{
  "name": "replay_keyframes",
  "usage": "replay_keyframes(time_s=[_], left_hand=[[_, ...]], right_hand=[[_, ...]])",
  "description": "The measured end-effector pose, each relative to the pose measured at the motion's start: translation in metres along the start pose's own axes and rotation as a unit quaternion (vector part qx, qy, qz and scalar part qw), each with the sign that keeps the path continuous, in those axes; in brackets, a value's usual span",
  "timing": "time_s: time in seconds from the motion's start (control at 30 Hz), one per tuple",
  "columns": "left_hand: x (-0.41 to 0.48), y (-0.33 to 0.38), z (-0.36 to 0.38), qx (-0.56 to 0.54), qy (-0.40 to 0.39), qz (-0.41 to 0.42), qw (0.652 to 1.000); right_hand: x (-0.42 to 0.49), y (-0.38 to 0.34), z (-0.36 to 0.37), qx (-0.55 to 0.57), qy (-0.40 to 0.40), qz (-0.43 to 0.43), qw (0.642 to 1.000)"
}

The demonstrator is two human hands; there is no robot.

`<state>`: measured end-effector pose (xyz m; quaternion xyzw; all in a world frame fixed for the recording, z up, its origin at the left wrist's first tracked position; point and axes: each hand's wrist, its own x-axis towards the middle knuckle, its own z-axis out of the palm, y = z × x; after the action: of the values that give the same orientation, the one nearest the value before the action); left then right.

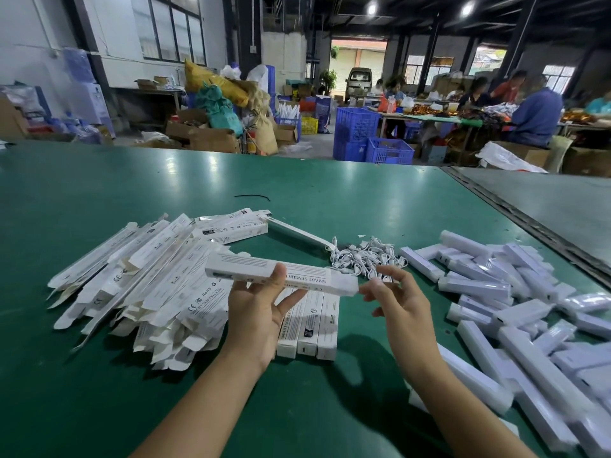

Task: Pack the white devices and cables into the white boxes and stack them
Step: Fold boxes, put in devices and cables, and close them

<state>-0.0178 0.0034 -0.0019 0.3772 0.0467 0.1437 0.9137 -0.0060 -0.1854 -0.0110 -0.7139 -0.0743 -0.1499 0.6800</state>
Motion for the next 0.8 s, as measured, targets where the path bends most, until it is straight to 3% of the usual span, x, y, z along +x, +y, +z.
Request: replay_keyframes(time_s=[0.2, 0.4, 0.47, 0.53, 0.6, 0.67, 0.73, 0.8], left_hand=[[-0.003, -0.005, 0.002, 0.019, -0.027, -0.014, 0.999], [-0.007, -0.009, 0.002, 0.041, -0.092, -0.046, 0.994], [-0.006, -0.007, 0.001, 0.043, -0.084, -0.048, 0.994], [-0.004, -0.006, 0.001, 0.033, -0.059, -0.044, 0.997], [-0.002, -0.003, 0.001, 0.013, -0.032, -0.038, 0.999], [0.0, 0.0, 0.0, 0.002, -0.018, -0.034, 0.999], [0.0, 0.001, 0.0, 0.001, -0.014, -0.037, 0.999], [-0.001, 0.001, 0.0, 0.004, -0.016, -0.043, 0.999]], right_hand=[[-0.009, -0.008, 0.003, 0.086, -0.155, 0.02, 0.984], [-0.01, -0.004, -0.001, 0.168, -0.35, 0.053, 0.92], [-0.005, -0.002, -0.002, 0.203, -0.349, 0.056, 0.913], [0.0, 0.001, -0.005, 0.221, -0.262, 0.055, 0.938], [0.007, 0.005, -0.009, 0.125, -0.126, 0.015, 0.984], [0.018, 0.012, -0.015, -0.109, -0.028, -0.057, 0.992], [0.031, 0.023, -0.021, -0.384, -0.072, -0.075, 0.917], [0.039, 0.035, -0.022, -0.553, -0.178, -0.004, 0.814]])
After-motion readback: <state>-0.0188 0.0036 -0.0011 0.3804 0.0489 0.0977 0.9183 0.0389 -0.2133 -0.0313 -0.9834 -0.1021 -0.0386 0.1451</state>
